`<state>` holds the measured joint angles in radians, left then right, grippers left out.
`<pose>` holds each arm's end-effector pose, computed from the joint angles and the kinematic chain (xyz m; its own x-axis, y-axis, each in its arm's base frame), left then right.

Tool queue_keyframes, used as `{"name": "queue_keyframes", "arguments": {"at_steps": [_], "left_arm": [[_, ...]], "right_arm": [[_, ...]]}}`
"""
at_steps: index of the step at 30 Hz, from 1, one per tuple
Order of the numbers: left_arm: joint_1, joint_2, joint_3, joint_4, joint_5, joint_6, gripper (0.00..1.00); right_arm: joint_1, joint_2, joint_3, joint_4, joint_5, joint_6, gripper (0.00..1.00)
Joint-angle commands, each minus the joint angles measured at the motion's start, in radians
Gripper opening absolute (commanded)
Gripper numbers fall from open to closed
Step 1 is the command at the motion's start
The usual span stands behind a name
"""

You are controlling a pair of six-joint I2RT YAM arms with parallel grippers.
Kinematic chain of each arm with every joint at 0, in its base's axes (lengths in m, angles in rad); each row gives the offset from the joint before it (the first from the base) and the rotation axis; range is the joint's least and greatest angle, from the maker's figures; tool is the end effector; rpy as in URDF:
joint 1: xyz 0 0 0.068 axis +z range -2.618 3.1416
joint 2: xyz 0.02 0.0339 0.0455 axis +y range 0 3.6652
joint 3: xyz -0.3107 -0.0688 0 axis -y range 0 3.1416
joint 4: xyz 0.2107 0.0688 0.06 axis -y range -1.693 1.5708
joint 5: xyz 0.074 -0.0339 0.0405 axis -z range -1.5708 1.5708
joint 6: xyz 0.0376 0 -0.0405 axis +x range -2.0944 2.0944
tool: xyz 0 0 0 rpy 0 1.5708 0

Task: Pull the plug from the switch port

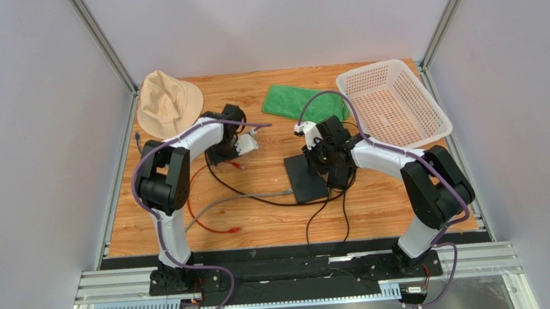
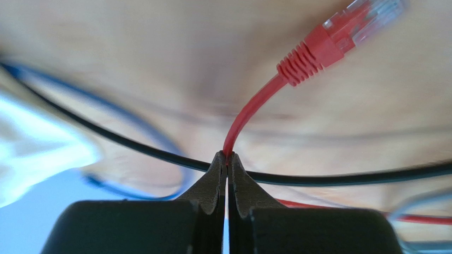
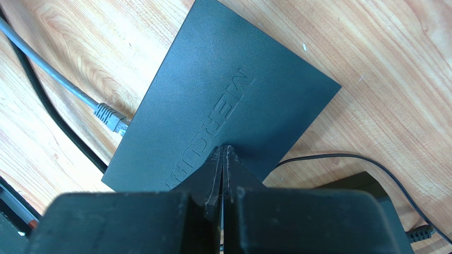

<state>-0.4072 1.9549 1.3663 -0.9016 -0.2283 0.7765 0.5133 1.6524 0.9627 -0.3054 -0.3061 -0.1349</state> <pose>0.3283 -0.1323 0.2242 -0.3943 0.9135 0.1007 0.9047 0.3666 0.2173 0.2609 0.1601 0.2432 -0.6419 -0.5090 -0.5735 -0.7039 0.6879 0.1773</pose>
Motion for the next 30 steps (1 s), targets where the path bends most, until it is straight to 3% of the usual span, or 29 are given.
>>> {"name": "queue_keyframes", "arguments": {"at_steps": [1,9,10,11,14,18,19,21,22,25,26,28,30], "left_arm": [[0.06,0.091,0.255,0.136,-0.149,0.19,0.0],[0.082,0.193,0.407,0.447,-0.174,0.486,0.01],[0.081,0.214,0.419,0.458,-0.177,0.504,0.05],[0.079,0.225,0.433,0.458,-0.19,0.506,0.22],[0.076,0.233,0.467,0.463,-0.223,0.471,0.4],[0.062,0.171,0.528,0.364,-0.191,0.299,0.52],[0.054,0.145,0.549,0.266,-0.169,0.186,0.56],[0.048,0.124,0.622,0.158,-0.08,0.057,0.57],[0.047,0.107,0.652,0.027,-0.03,-0.086,0.58],[0.048,0.057,0.692,-0.176,0.31,-0.303,0.57],[0.048,0.036,0.627,-0.192,0.512,-0.337,0.57],[0.047,-0.014,0.529,-0.157,0.669,-0.448,0.55],[0.041,-0.011,0.412,-0.131,0.789,-0.515,0.43]], "right_arm": [[0.001,0.009,-0.033,-0.061,0.035,-0.006,0.0],[-0.001,-0.005,-0.044,-0.054,0.036,-0.006,0.0],[-0.001,-0.008,-0.045,-0.049,0.035,-0.005,0.0],[0.001,-0.016,-0.05,-0.047,0.038,-0.005,0.0],[-0.001,-0.034,-0.061,-0.037,0.039,-0.006,0.0],[0.001,-0.046,-0.071,-0.028,0.042,-0.006,0.0],[-0.001,-0.045,-0.07,-0.031,0.042,-0.006,0.0],[-0.001,-0.036,-0.065,-0.034,0.042,-0.006,0.0],[-0.001,-0.031,-0.059,-0.038,0.039,-0.006,0.0],[0.001,-0.016,-0.047,-0.047,0.036,-0.009,0.0],[-0.001,-0.01,-0.044,-0.049,0.035,-0.009,0.0],[-0.001,-0.002,-0.038,-0.057,0.032,-0.008,0.0],[-0.001,-0.003,-0.039,-0.055,0.033,-0.008,0.0]]}}
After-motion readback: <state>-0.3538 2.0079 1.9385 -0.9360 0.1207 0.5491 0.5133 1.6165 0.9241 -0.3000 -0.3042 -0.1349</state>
